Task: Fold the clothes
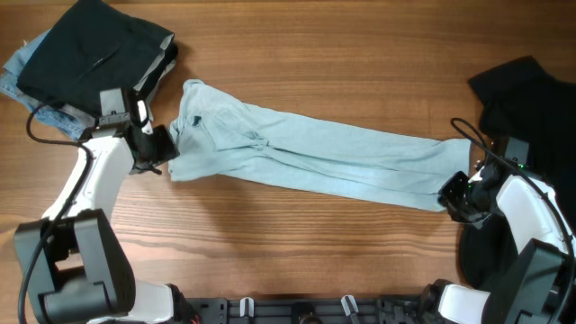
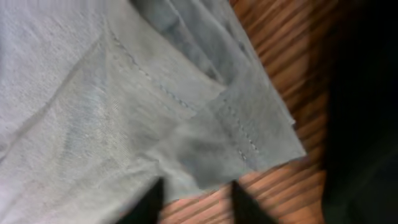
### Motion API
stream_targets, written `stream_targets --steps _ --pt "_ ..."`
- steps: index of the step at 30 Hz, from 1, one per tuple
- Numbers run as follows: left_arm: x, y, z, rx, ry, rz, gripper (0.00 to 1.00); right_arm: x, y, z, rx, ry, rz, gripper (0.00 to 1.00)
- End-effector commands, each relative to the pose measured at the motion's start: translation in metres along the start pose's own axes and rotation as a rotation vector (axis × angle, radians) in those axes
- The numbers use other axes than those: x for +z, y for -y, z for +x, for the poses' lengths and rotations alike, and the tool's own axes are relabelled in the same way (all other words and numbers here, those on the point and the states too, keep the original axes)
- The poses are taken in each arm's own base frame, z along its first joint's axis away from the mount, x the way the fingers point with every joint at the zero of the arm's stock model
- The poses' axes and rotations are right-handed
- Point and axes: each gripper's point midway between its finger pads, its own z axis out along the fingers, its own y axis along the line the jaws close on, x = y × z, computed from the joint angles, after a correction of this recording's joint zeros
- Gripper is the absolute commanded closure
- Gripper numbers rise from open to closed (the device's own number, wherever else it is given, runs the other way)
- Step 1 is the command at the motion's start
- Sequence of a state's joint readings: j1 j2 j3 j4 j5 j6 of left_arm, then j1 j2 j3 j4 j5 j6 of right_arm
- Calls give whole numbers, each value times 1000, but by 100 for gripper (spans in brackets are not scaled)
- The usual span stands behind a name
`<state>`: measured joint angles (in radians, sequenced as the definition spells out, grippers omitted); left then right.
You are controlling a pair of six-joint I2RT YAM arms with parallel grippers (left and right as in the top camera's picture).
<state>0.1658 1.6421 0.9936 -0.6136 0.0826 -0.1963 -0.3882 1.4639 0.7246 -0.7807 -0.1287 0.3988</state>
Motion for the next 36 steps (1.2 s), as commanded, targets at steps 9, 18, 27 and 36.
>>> stream_targets --steps 9,18,27,36 --pt "-22 99 -30 258 126 337 45 -10 -2 -12 -32 45 3 45" --pt "29 103 -36 316 141 238 57 -10 -2 -11 -32 41 2 42" --pt "36 110 -17 331 71 264 52 -10 -3 -12 -32 44 1 42" --pt "45 113 -19 336 80 270 76 -10 -3 -12 -32 46 -1 42"
